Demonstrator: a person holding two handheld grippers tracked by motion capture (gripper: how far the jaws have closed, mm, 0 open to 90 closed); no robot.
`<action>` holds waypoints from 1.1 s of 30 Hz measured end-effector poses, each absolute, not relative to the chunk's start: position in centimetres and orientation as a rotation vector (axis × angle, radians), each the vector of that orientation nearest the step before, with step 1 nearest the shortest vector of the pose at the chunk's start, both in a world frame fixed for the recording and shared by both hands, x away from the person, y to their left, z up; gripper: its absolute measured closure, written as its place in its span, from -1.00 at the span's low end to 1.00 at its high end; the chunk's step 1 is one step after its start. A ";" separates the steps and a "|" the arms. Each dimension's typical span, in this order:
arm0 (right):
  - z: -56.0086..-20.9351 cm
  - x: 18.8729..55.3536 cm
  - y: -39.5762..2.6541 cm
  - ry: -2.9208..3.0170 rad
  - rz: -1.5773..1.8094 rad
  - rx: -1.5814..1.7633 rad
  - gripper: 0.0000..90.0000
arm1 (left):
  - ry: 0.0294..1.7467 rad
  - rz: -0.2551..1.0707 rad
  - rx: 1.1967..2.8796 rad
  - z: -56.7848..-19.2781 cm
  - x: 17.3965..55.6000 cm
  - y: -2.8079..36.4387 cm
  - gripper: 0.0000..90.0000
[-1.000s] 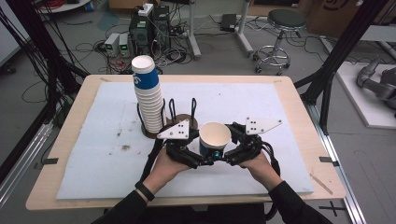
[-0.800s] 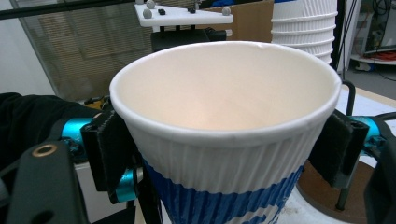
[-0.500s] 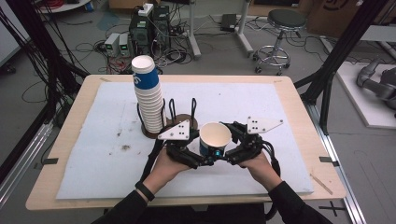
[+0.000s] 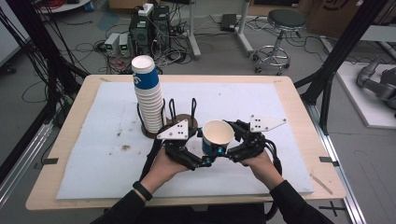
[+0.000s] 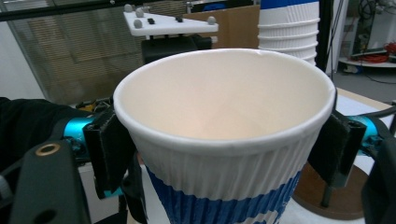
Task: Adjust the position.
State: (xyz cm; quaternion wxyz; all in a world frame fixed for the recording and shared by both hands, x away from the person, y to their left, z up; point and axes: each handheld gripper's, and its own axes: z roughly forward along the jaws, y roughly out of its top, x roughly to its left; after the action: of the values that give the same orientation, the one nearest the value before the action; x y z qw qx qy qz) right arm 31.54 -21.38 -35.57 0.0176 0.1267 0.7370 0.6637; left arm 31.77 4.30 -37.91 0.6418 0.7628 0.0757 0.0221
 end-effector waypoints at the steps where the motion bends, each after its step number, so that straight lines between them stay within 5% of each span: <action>1: -35.6 31.6 -21.5 2.289 2.059 0.398 -0.55 | 0.177 0.056 1.737 -37.8 31.8 4.5 -0.68; 33: -36.1 32.8 -23.5 2.215 2.004 0.499 -0.55 | 0.329 0.256 1.706 -38.1 31.2 12.8 -0.68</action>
State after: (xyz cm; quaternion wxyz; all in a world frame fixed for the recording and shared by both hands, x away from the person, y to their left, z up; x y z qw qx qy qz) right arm 32.76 -23.54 -36.09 0.0567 0.1645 0.7302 0.6607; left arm 31.21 12.78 -38.05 0.6387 0.7474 0.1441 0.1124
